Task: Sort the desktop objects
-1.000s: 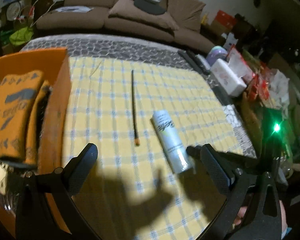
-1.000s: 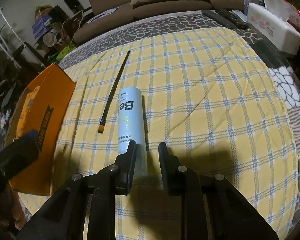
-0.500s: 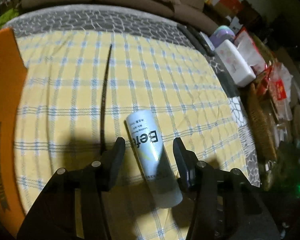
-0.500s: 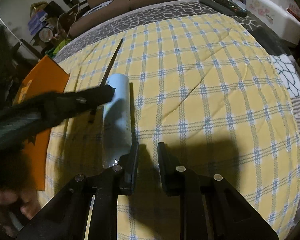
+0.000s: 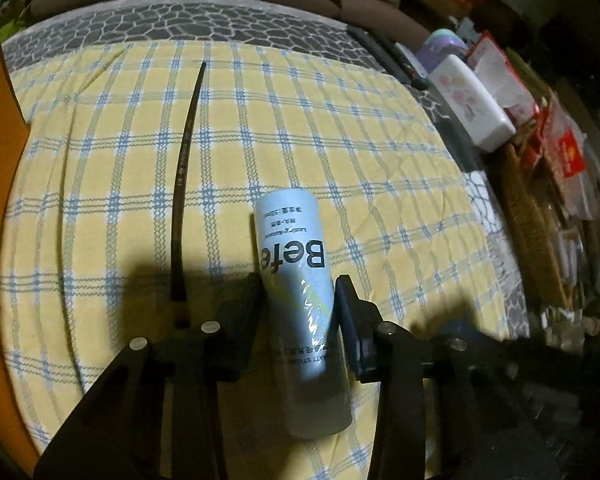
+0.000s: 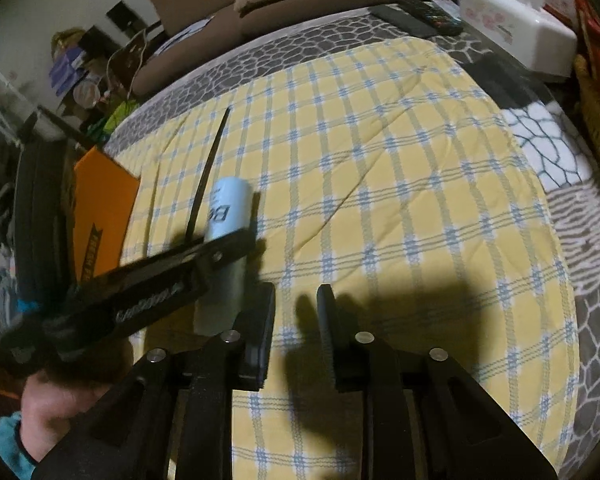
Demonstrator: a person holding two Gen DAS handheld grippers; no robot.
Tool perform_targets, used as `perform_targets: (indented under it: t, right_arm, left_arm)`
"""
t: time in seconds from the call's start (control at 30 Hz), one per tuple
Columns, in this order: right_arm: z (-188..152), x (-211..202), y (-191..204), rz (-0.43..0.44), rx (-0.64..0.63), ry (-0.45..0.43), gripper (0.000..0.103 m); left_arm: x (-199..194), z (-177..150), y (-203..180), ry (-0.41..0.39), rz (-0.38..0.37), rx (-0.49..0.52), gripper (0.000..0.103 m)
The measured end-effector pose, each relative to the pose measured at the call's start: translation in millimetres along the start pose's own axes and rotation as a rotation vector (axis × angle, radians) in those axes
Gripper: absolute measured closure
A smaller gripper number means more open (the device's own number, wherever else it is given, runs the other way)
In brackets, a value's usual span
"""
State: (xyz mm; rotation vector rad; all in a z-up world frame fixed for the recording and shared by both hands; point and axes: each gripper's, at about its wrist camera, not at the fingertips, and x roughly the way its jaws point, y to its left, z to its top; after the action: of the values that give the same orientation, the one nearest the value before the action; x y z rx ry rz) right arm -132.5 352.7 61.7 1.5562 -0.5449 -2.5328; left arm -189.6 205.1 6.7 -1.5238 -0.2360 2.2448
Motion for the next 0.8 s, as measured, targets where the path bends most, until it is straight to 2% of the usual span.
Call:
perform_targets:
  t: [0.07,0.23,0.3,0.4,0.63,0.8]
  right_arm:
    - [2.8,-3.7,-9.6,0.035,0.054,-0.012,0.075]
    - [8.0,-9.1,-29.4,0.220,0.219,-0.054,0.061]
    - [7.4,-5.3,-30.4,0.319,0.277,-0.050,0.045]
    - [6.1,5.2,-23.9,0.435,0.319,-0.016,0.044]
    - [11.2,6.8,-4.3,0.463,0.262,-0.014,0.040]
    - [10.7,17.7,1.4,0.435,0.242,0.011,0.040]
  left_arm:
    - [-7.8,-5.2,-1.8,-0.015,0.000,0.040,0.069]
    - [-36.6,-27.4,-10.4,-0.059,-0.040,0.192,0.070]
    - [-45.7,-35.4,-16.2,-0.074,-0.049,0.256,0.070]
    - [-54.8,-42.1,-23.0,-0.073,-0.073,0.311,0.070]
    - [-53.0,-43.0,-35.5,-0.026,-0.067,0.377,0.070]
    - [-49.0,-51.3,-41.7,-0.023,-0.082,0.422,0.070]
